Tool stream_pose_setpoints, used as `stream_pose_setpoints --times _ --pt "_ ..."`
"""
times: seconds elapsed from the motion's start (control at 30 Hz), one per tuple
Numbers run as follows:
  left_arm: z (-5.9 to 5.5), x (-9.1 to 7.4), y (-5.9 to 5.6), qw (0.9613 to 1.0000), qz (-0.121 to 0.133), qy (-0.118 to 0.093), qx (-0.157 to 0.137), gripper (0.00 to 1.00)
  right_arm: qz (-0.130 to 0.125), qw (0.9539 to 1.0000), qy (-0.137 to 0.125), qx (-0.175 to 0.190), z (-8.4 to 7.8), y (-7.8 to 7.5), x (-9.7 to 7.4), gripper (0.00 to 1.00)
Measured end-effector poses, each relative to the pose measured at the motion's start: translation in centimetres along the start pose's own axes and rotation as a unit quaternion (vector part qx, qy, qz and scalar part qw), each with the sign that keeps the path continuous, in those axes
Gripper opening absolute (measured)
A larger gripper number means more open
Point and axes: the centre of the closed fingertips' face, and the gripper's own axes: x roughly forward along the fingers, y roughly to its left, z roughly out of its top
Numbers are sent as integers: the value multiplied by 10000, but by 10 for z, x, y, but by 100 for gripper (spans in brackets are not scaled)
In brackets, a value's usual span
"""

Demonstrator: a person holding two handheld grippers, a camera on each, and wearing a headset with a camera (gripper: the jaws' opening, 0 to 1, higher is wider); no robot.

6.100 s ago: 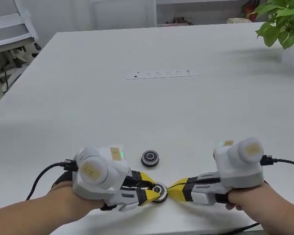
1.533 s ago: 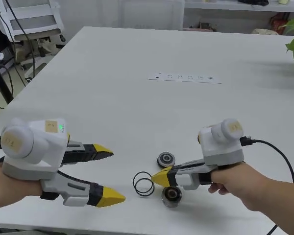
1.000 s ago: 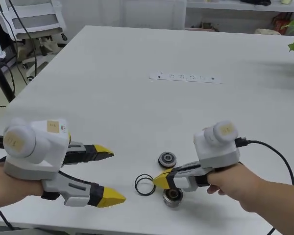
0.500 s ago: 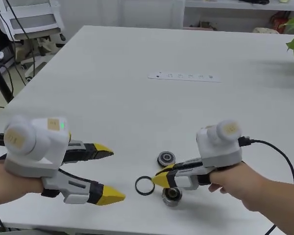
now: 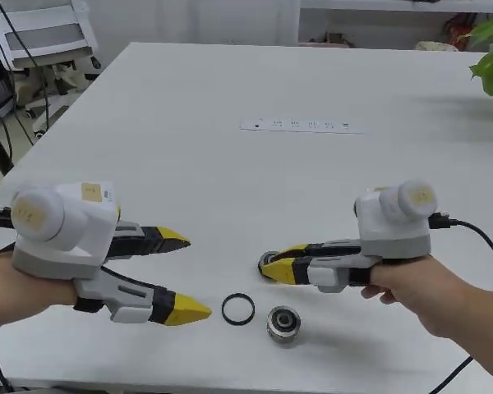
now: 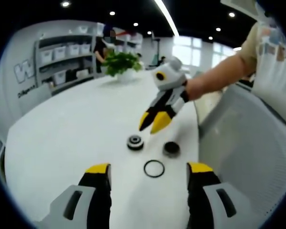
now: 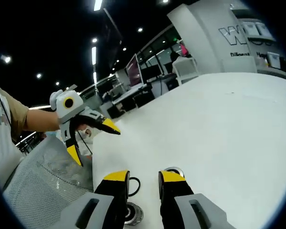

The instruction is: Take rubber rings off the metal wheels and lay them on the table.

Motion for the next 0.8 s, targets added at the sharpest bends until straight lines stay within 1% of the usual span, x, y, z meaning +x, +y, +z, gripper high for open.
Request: stream_pose_setpoints --times 0.03,0.07,0.1,0.13,0.33,0.47,0.67,0.8 --pt "1 1 1 10000 -1 -23 -29 65 -28 10000 -15 -4 1 -2 -2 22" --pt "3 2 2 9999 -4 -71 -121 65 -52 10000 -25 -13 1 -4 -4 23" --pt "4 3 4 9998 11 -110 -168 65 -136 9999 -29 -41 0 -9 -6 23" --pt "5 4 6 9998 17 -120 -186 64 -213 9997 -29 -86 0 -14 -9 23" --pt "9 14 15 9996 44 -145 -252 63 -420 9990 14 -179 -6 -28 -17 25" --pt "12 24 21 9994 51 -180 -288 62 -509 9983 80 -266 -11 -33 -19 26" --pt "12 39 26 9994 47 -135 -310 61 -539 9975 160 -418 -17 -35 -18 26" --pt "12 49 29 9997 50 -68 -237 59 -551 9970 213 -497 -20 -37 -16 26"
